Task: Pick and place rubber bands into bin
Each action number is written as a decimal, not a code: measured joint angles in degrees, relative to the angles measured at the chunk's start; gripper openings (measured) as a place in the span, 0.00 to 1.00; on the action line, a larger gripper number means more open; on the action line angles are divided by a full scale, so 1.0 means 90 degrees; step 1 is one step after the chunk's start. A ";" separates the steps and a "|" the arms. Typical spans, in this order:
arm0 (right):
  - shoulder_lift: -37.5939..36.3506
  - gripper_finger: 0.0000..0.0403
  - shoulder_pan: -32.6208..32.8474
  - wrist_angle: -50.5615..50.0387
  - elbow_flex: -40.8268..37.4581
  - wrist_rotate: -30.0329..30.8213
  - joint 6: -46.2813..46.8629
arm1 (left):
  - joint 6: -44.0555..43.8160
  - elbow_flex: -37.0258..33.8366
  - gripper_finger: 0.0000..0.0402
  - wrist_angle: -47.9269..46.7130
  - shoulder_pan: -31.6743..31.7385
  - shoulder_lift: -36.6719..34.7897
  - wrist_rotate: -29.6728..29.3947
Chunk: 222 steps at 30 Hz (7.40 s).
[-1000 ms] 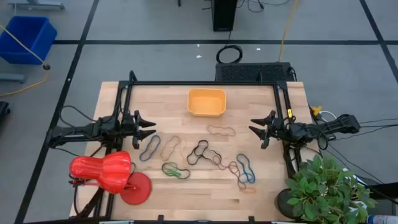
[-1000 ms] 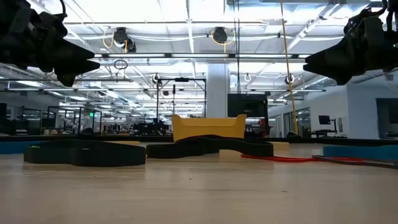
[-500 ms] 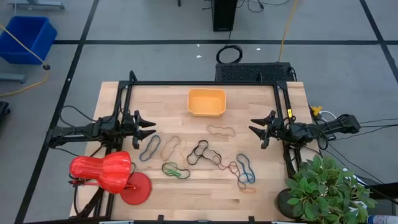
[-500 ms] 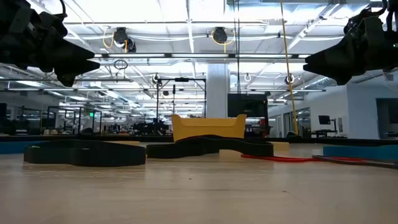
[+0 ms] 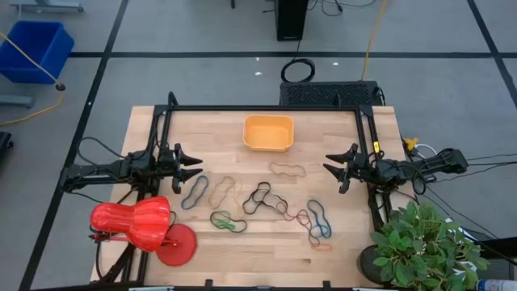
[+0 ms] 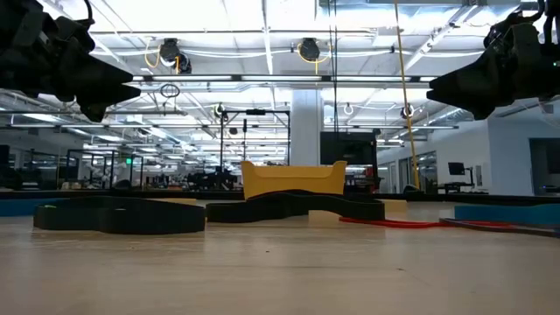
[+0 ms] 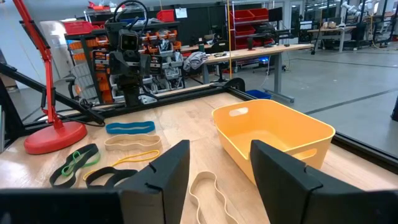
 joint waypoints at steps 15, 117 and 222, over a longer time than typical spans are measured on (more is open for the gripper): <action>0.0001 0.41 0.0000 0.0000 0.0001 0.0000 0.0001 | 0.0000 0.0000 0.44 0.0002 -0.0002 0.0000 0.0001; 0.8773 0.40 -0.2179 -0.1764 0.4359 -0.2021 0.0842 | 0.0542 0.0010 0.44 0.0024 0.0000 0.0002 -0.0015; 1.0654 0.05 -0.3906 0.1250 0.6601 -0.1858 -0.1113 | 0.0493 -0.0002 0.44 0.0116 0.0000 0.0001 -0.0520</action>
